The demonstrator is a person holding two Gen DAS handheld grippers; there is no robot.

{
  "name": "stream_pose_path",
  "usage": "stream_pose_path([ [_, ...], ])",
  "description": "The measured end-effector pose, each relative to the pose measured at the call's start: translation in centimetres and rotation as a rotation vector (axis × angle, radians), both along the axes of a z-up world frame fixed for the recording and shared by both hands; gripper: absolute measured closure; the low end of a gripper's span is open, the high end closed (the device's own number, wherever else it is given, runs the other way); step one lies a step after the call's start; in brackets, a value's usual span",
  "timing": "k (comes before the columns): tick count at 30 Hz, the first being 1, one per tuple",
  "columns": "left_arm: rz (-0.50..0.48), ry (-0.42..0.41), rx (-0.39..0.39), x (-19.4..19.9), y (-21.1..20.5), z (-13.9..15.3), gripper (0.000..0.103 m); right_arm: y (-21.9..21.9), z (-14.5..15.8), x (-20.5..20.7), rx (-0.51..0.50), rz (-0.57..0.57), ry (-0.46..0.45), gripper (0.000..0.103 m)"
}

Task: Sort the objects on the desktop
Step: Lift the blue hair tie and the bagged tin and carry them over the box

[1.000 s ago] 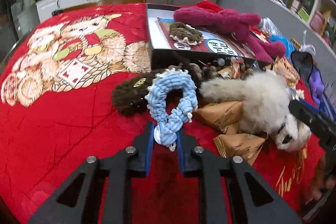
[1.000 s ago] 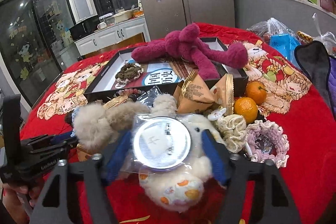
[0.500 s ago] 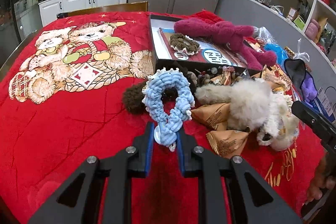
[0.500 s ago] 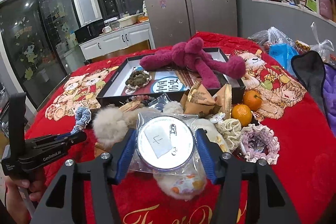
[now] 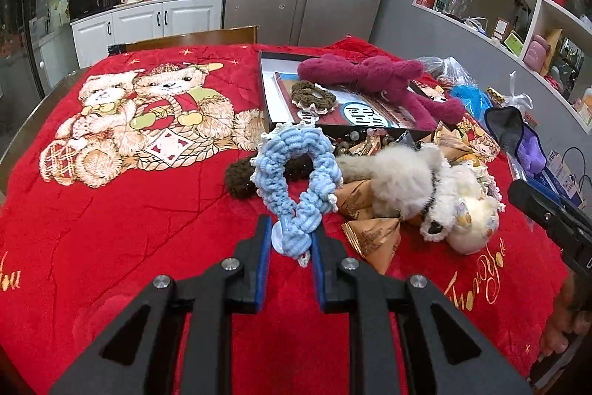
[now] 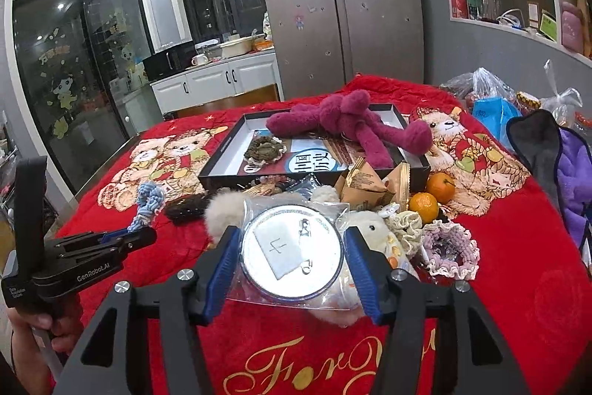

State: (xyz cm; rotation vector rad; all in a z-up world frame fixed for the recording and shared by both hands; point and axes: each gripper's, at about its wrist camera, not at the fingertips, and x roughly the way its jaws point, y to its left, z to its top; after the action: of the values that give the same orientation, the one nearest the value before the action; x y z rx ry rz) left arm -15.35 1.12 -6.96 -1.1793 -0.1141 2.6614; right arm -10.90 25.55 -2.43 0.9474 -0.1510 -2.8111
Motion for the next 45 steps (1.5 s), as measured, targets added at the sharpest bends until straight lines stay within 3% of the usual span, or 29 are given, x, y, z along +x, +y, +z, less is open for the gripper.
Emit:
stream_pose_path([
  [10, -0.016, 0.031, 0.009, 2.0, 0.7, 2.1, 0.083, 0.0, 1.5, 2.3, -0.003, -0.005, 0.038, 0.045],
  [24, -0.081, 0.111, 0.028, 0.1, 4.1, 6.8, 0.083, -0.6, 6.0, 1.1, -0.023, 0.018, 0.129, 0.045],
  [31, -0.07, 0.101, 0.015, -3.1, 5.1, 7.4, 0.083, -0.5, 7.2, -1.4, -0.048, 0.03, 0.13, 0.045],
  [40, -0.061, 0.097, -0.005, -9.3, 5.9, 8.2, 0.083, 1.3, 9.7, -7.7, -0.019, -0.018, 0.135, 0.045],
  [45, -0.054, 0.079, -0.04, -13.3, 6.7, 7.1, 0.083, 1.6, 9.5, -11.7, -0.003, -0.01, 0.106, 0.045],
])
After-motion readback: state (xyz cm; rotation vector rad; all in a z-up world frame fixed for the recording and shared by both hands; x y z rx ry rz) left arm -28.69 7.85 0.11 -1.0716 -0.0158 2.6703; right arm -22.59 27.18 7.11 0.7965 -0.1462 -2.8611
